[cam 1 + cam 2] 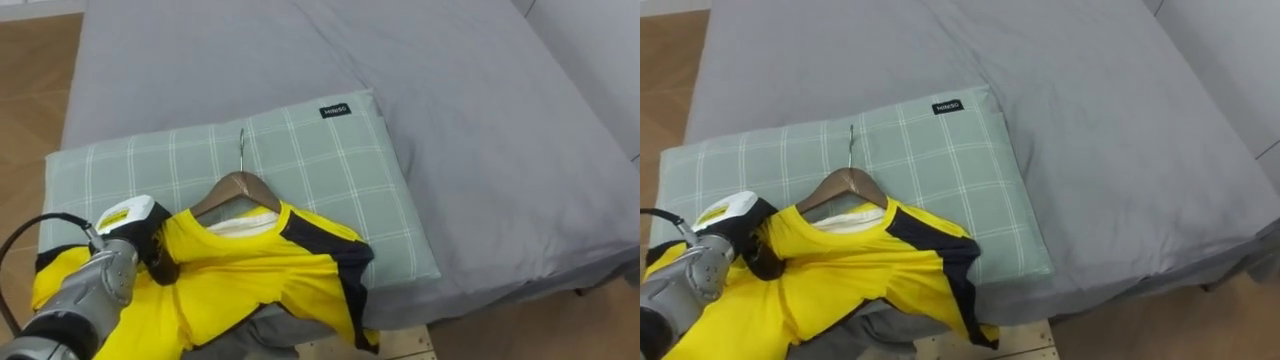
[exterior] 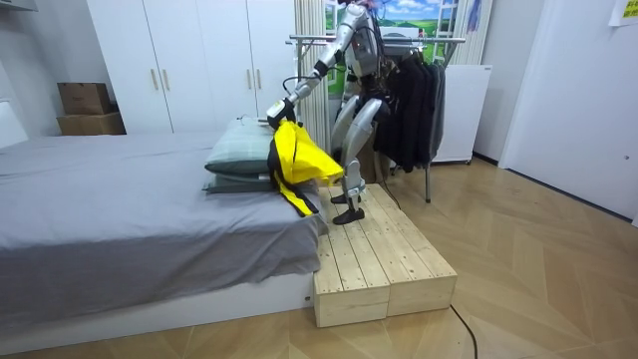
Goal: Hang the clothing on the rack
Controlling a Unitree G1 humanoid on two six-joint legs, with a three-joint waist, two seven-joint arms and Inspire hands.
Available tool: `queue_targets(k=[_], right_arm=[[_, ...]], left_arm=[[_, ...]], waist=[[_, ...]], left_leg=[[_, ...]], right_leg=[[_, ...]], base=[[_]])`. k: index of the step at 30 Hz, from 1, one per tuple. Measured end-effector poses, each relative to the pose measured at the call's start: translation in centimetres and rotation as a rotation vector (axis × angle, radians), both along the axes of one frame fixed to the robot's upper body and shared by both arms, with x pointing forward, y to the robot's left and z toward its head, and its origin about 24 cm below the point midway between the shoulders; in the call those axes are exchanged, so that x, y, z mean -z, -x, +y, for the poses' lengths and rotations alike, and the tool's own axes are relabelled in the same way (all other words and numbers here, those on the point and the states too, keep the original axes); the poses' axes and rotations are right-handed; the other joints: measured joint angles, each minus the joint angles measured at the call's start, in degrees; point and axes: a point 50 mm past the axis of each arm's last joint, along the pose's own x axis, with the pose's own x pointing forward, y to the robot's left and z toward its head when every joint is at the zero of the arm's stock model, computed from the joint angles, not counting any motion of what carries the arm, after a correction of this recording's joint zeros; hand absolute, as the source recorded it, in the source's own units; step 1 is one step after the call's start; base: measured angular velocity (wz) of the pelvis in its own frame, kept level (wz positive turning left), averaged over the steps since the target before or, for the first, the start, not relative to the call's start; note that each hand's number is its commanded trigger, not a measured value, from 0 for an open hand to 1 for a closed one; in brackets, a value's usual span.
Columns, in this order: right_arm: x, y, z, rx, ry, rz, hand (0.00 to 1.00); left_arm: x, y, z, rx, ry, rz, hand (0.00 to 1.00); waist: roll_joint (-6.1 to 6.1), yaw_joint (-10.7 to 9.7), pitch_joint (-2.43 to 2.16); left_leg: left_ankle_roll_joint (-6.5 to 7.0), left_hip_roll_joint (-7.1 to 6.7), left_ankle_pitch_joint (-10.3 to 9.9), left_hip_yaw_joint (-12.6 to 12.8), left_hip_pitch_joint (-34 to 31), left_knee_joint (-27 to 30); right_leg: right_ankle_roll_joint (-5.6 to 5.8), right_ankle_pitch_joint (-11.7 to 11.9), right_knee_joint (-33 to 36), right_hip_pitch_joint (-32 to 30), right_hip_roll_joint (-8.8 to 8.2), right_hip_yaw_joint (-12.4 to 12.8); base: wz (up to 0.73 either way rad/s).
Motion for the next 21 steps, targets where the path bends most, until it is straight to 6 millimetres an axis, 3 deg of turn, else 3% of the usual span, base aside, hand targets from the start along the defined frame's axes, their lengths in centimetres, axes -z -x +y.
queue_targets(k=[8,13,17,19,21], right_arm=[[0.0,0.1,-0.1,-0.003,0.001,0.008,0.0],[0.2,0.5,-0.4,0.011,0.009,0.027,0.0],[0.5,1.6,-1.1,0.06,0.032,0.056,0.0],[0.7,2.7,-1.4,0.078,0.04,0.064,0.0],[0.9,3.4,-1.6,0.073,0.047,0.079,0.0]], left_arm=[[0.1,0.1,-0.1,0.016,-0.02,0.008,1.0],[0.0,0.0,-0.2,0.054,-0.056,0.008,1.0],[-0.2,-0.1,-0.5,0.091,-0.091,-0.013,1.0],[-0.4,0.0,-1.1,0.126,-0.107,-0.085,1.0],[0.2,0.7,-1.1,0.123,-0.101,-0.115,1.0]], waist=[[0.15,0.3,-0.09],[0.22,1.81,-0.27],[0.73,2.77,-1.02],[0.46,3.85,-1.77],[0.49,4.94,-2.03]], left_leg=[[0.1,0.16,0.06,0.64,4.32,-2.24],[-0.02,0.06,0.17,1.4,7.99,-4.27],[-0.21,-0.34,1.27,0.07,10.86,-7.48],[-0.2,-1.32,2.3,-0.19,12.85,-10.25],[-0.36,-1.67,2.41,-0.25,15.45,-11.79]], right_leg=[[0.43,0.9,-2.8,4.11,0.76,0.89],[0.57,1.34,-4.81,7.3,0.92,1.32],[0.65,2.53,-9.04,11.23,1.16,0.16],[0.78,2.74,-10.62,13.05,0.61,-0.25],[0.89,2.83,-12.27,15.78,0.56,-0.79]], base=[[-0.06],[-0.07],[0.12],[0.18],[0.07]])
